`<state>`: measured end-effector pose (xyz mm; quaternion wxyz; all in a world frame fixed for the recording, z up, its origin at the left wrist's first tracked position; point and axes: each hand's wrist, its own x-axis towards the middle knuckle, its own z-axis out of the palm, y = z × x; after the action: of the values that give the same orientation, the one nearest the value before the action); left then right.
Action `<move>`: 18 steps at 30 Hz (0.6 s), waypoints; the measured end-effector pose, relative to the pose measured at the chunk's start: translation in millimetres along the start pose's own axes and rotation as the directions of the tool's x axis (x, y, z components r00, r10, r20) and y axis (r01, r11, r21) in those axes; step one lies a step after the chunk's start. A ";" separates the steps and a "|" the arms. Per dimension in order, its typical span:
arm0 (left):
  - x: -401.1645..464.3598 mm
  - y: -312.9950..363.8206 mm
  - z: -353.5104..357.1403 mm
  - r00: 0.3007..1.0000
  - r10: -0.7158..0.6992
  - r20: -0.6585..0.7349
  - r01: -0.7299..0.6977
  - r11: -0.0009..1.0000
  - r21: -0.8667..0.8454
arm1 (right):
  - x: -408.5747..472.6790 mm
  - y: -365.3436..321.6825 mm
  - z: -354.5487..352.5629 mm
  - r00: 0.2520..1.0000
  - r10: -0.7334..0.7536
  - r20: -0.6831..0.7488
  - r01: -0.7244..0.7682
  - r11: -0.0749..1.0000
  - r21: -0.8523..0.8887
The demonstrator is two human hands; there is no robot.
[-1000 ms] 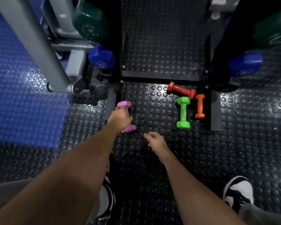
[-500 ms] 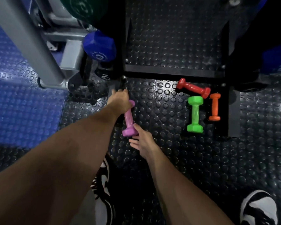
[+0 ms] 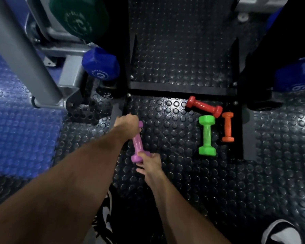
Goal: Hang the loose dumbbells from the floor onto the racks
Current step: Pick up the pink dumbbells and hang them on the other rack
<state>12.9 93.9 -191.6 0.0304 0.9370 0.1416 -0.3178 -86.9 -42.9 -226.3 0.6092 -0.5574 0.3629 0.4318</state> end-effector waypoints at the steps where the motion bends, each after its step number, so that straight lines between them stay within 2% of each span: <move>1: -2.9 1.1 -0.8 1.000 0.005 0.020 -0.004 0.998 -0.055 | -2.7 -0.2 -5.0 0.999 -0.025 -0.022 0.025 1.000 -0.019; 7: -23.3 23.6 -12.4 0.997 0.082 0.014 -0.072 0.932 -0.355 | -36.2 -19.9 -53.1 0.978 -0.181 -0.104 0.178 0.983 -0.034; 10: -40.8 43.6 -34.0 0.987 0.155 -0.038 -0.155 0.875 -0.458 | -57.7 -40.2 -74.1 0.961 -0.244 -0.130 0.243 0.970 -0.020; 13: -57.4 60.0 -63.7 0.984 0.158 -0.078 -0.174 0.815 -0.552 | -76.3 -62.0 -89.7 0.935 -0.319 -0.157 0.325 0.945 0.018; 18: -86.1 78.9 -112.1 0.976 0.156 -0.149 -0.215 0.734 -0.644 | -117.3 -103.3 -114.2 0.871 -0.460 -0.170 0.451 0.888 -0.089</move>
<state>35.9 13.6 -52.9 0.3827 0.8885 0.1509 -0.2032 -28.9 -171.1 -93.3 0.6439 -0.6792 0.2667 0.2302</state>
